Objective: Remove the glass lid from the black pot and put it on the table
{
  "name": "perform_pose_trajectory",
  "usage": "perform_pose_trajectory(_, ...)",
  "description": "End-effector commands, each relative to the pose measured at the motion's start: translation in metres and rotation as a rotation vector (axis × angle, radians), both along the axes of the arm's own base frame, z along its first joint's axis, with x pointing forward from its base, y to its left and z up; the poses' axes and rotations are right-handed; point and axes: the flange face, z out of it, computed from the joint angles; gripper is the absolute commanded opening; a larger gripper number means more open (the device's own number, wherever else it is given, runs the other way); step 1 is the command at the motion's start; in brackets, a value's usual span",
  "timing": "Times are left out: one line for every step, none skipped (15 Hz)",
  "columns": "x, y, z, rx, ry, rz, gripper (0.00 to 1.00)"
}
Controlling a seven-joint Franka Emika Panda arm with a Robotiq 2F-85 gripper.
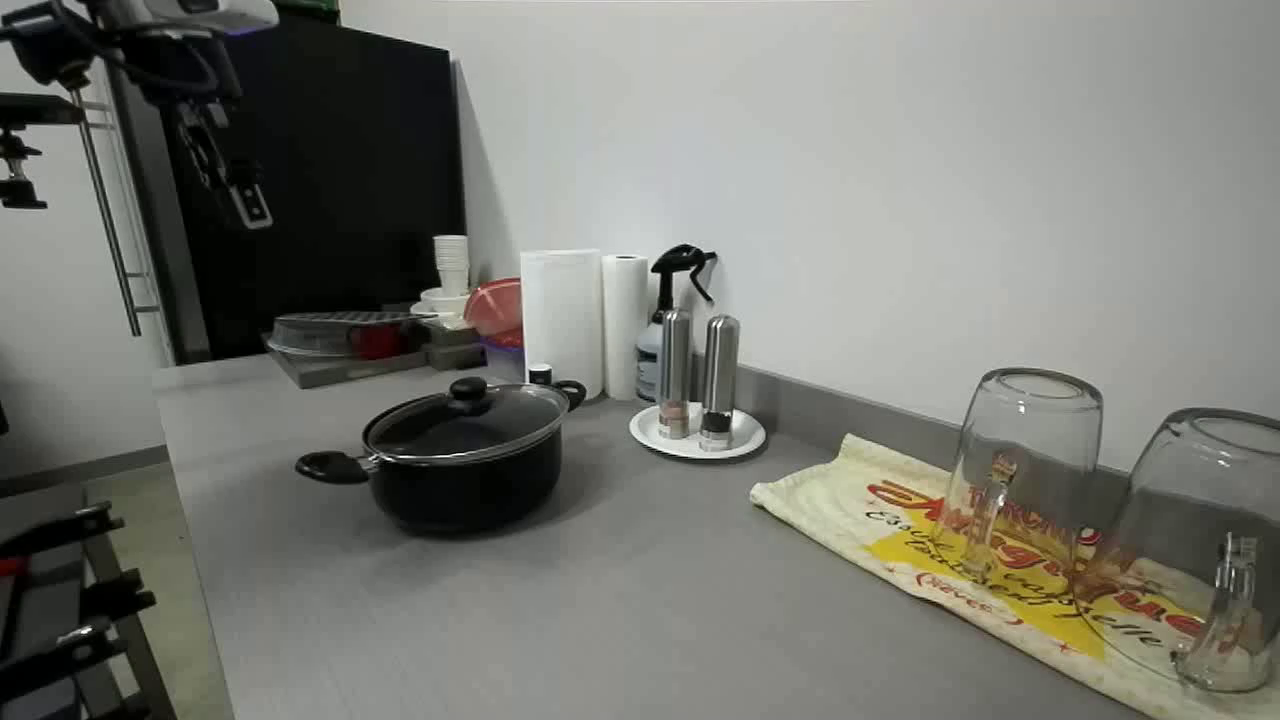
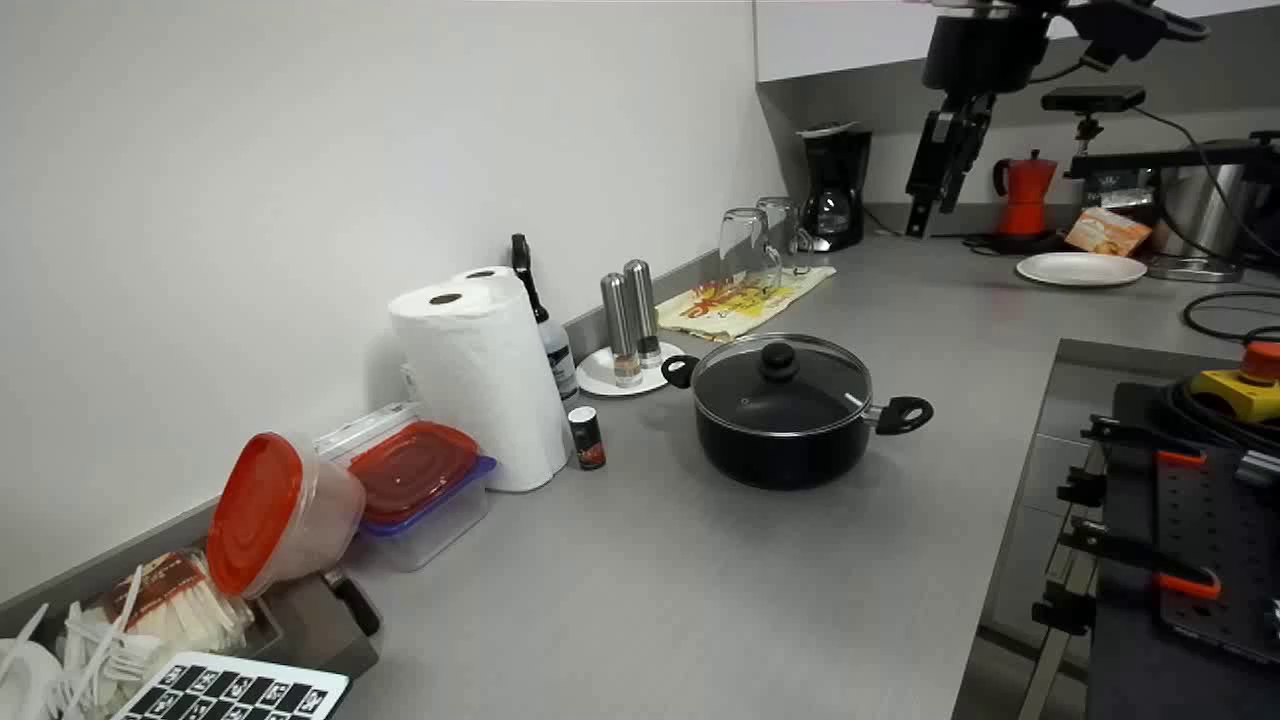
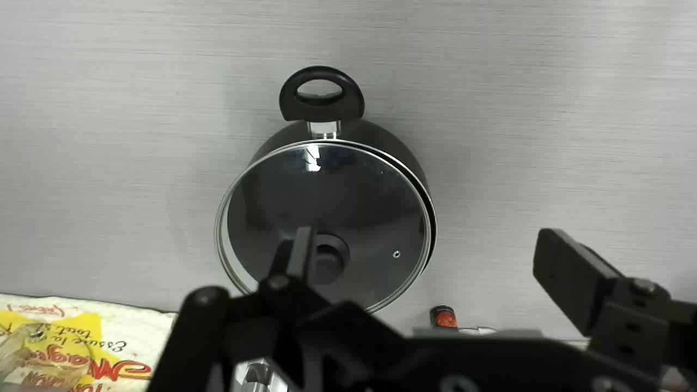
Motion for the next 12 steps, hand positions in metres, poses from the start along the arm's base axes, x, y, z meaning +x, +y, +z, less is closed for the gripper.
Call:
perform_pose_trajectory(0.000,0.000,0.001,0.000,0.001,0.000,1.00)
perform_pose_trajectory(0.000,0.000,0.001,0.000,0.001,0.000,1.00)
perform_pose_trajectory(0.000,0.000,0.001,0.000,0.001,0.000,1.00)
perform_pose_trajectory(0.000,0.000,0.001,0.000,0.001,0.000,1.00)
perform_pose_trajectory(0.000,0.000,0.001,0.000,0.001,0.000,1.00)
perform_pose_trajectory(0.007,0.000,0.001,0.000,-0.006,0.003,1.00)
perform_pose_trajectory(0.013,0.001,0.000,-0.004,-0.018,0.000,1.00)
perform_pose_trajectory(0.026,0.002,-0.002,-0.011,-0.045,-0.003,1.00)
perform_pose_trajectory(0.035,0.002,-0.002,-0.012,-0.068,0.000,1.00)
perform_pose_trajectory(0.050,0.003,-0.004,-0.018,-0.100,0.001,1.00)
perform_pose_trajectory(0.065,0.003,-0.005,-0.023,-0.130,0.003,1.00)
perform_pose_trajectory(0.083,0.003,-0.006,-0.033,-0.161,0.003,1.00)
